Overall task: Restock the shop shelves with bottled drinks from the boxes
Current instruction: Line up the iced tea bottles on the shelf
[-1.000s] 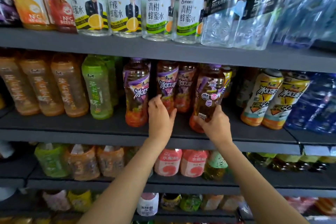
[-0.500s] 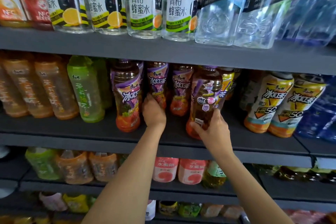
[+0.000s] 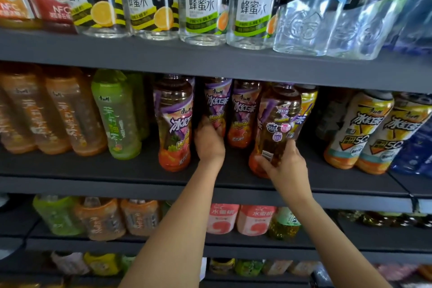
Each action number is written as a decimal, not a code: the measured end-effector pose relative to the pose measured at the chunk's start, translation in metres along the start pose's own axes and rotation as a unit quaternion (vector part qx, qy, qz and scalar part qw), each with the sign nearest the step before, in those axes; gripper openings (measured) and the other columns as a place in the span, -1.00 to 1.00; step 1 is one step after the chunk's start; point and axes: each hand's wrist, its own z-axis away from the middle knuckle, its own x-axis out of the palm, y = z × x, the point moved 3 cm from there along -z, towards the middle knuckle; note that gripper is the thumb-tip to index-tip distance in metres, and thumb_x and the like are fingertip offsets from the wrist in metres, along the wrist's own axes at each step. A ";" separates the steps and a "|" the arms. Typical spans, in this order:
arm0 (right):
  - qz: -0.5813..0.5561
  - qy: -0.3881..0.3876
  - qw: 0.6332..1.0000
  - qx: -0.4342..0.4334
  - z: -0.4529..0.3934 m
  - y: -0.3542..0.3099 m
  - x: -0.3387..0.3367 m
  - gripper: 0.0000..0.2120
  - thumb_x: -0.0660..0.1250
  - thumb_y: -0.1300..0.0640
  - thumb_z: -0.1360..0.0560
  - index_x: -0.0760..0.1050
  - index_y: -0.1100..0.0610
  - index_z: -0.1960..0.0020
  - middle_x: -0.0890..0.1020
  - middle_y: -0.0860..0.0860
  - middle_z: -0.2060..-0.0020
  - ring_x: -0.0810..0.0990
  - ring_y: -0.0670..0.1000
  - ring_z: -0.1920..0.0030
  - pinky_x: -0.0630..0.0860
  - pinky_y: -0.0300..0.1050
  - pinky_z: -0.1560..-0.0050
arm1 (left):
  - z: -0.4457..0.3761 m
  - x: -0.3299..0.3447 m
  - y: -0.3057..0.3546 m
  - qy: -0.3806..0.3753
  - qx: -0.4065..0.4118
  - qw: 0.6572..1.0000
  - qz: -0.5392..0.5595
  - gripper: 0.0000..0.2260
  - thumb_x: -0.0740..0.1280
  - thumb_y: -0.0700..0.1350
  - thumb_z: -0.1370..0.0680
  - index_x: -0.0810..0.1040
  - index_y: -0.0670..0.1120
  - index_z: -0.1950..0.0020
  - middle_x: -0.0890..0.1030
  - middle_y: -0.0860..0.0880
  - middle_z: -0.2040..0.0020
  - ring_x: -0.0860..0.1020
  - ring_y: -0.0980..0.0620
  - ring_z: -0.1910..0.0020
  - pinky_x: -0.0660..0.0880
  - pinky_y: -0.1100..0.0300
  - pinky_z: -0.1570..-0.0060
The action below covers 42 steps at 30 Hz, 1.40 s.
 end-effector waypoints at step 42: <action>0.012 -0.037 0.998 0.048 -0.011 -0.097 0.076 -0.45 0.40 -0.02 -0.45 0.27 0.25 -0.27 0.37 0.12 -0.25 0.45 0.17 -0.23 0.47 0.06 -0.03 | 0.036 -0.116 -0.045 0.061 0.080 0.994 0.035 -0.46 0.46 -0.07 -0.41 0.35 -0.25 -0.28 0.45 -0.18 -0.16 0.42 -0.13 -0.19 0.37 0.07 -0.17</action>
